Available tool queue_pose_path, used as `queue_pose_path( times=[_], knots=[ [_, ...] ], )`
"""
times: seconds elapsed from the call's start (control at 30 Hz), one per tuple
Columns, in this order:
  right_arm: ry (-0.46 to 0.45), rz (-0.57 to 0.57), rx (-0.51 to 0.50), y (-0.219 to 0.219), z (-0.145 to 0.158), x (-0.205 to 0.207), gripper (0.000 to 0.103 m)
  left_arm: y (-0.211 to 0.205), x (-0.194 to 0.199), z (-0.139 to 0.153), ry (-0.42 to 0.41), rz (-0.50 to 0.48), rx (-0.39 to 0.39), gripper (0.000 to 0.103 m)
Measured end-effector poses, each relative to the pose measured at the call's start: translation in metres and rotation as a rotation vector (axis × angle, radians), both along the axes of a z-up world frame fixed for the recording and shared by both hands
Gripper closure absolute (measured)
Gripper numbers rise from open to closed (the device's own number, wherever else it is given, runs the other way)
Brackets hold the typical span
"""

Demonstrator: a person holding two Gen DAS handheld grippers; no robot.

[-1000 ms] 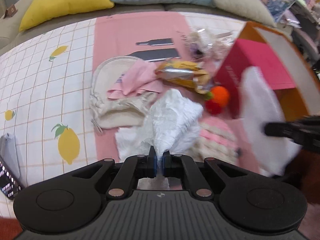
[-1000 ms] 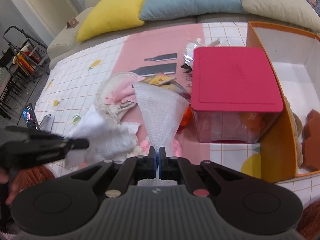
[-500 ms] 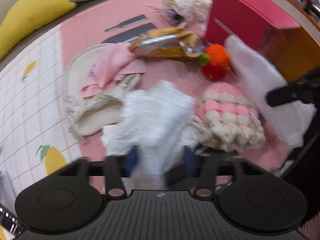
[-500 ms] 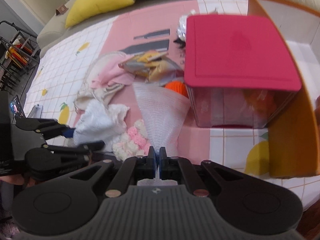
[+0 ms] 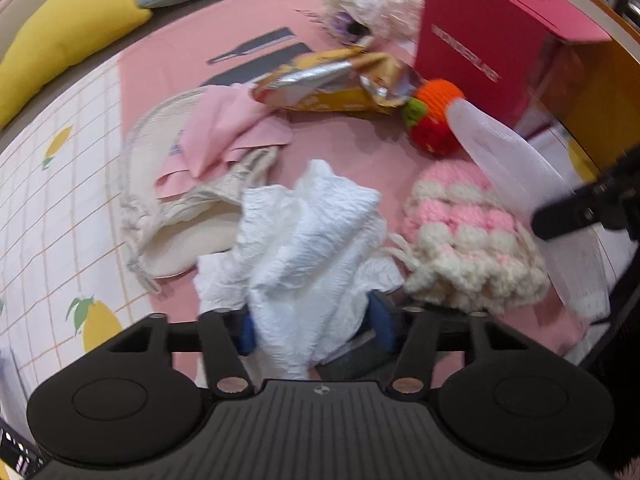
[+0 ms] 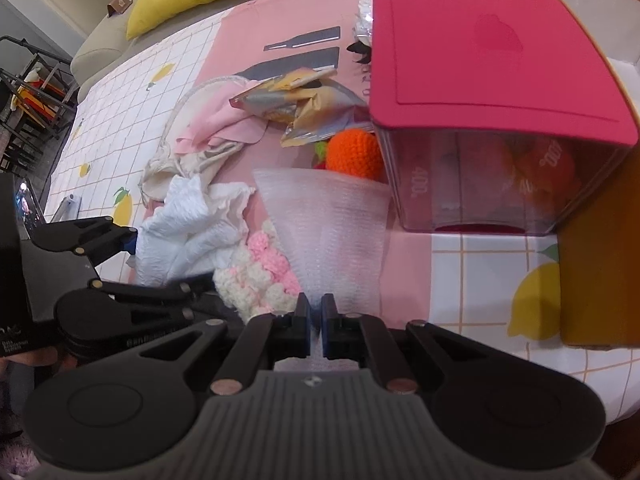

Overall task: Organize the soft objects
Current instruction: 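Carry the white cloth and clear bag into the white box and release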

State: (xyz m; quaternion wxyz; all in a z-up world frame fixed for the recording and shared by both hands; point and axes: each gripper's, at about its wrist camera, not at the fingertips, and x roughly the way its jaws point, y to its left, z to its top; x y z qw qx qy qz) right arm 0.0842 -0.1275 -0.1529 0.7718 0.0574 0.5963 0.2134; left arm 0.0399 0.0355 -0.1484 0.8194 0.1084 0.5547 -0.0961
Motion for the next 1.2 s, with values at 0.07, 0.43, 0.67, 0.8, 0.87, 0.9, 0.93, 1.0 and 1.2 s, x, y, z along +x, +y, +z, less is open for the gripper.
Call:
queue_pose_path(
  times=[0.07, 0.43, 0.67, 0.8, 0.87, 0.9, 0.93, 1.0, 1.2],
  knots=[
    [-0.005, 0.003, 0.002, 0.000, 0.001, -0.001, 0.099, 0.002, 0.000, 0.001, -0.014, 0.027, 0.010, 0.062],
    [-0.083, -0.027, 0.034, -0.013, 0.026, -0.006, 0.103, 0.010, -0.009, 0.056, -0.098, 0.201, -0.088, 0.082],
    [-0.190, -0.025, 0.082, -0.027, 0.066, -0.013, 0.103, 0.008, -0.020, 0.112, -0.161, 0.286, -0.274, 0.082],
    [-0.266, -0.012, 0.115, -0.038, 0.092, -0.016, 0.103, -0.002, -0.016, 0.138, -0.175, 0.291, -0.357, 0.082],
    [-0.306, -0.010, 0.121, -0.046, 0.105, -0.018, 0.103, -0.009, -0.011, 0.149, -0.185, 0.285, -0.394, 0.082],
    [-0.325, -0.009, 0.120, -0.050, 0.112, -0.018, 0.103, -0.015, -0.008, 0.156, -0.187, 0.282, -0.413, 0.082],
    [-0.342, -0.011, 0.116, -0.054, 0.118, -0.018, 0.103, -0.019, -0.004, 0.159, -0.186, 0.277, -0.431, 0.082],
    [-0.369, -0.019, 0.103, -0.065, 0.129, -0.017, 0.103, -0.030, 0.004, 0.170, -0.189, 0.256, -0.475, 0.082],
    [-0.459, -0.058, 0.006, -0.104, 0.153, -0.014, 0.103, -0.079, 0.033, 0.192, -0.192, 0.157, -0.572, 0.082]
  ],
)
